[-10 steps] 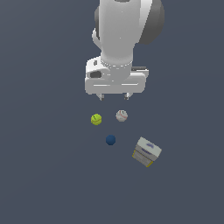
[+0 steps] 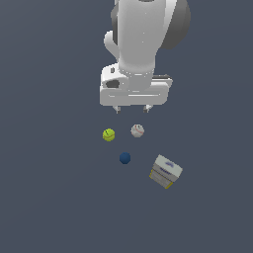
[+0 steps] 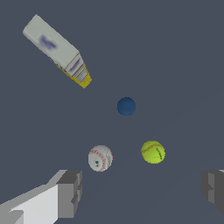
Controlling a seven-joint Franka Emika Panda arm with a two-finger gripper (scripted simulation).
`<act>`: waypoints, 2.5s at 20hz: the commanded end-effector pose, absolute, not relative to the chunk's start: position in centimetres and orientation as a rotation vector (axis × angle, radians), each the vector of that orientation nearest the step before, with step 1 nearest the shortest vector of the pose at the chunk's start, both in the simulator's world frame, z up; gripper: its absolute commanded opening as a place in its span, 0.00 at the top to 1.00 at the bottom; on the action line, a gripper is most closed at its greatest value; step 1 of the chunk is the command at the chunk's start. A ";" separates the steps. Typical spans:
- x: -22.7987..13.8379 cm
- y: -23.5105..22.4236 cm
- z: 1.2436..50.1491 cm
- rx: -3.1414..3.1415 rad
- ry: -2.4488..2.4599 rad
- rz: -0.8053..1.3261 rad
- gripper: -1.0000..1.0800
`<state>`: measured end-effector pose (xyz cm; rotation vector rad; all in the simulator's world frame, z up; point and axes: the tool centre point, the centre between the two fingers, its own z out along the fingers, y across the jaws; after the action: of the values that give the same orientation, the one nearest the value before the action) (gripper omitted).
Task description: Pick up a designated object from a clutter of objects.
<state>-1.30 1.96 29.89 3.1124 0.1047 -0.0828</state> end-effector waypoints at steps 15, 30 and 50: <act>-1.4 0.8 27.2 3.116 0.215 -0.078 0.04; -3.5 -4.1 18.5 3.091 0.587 -0.043 0.04; -8.9 -9.3 9.7 2.981 0.996 -0.002 0.04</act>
<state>-8.62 -9.08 10.07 2.9884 0.9778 -0.0048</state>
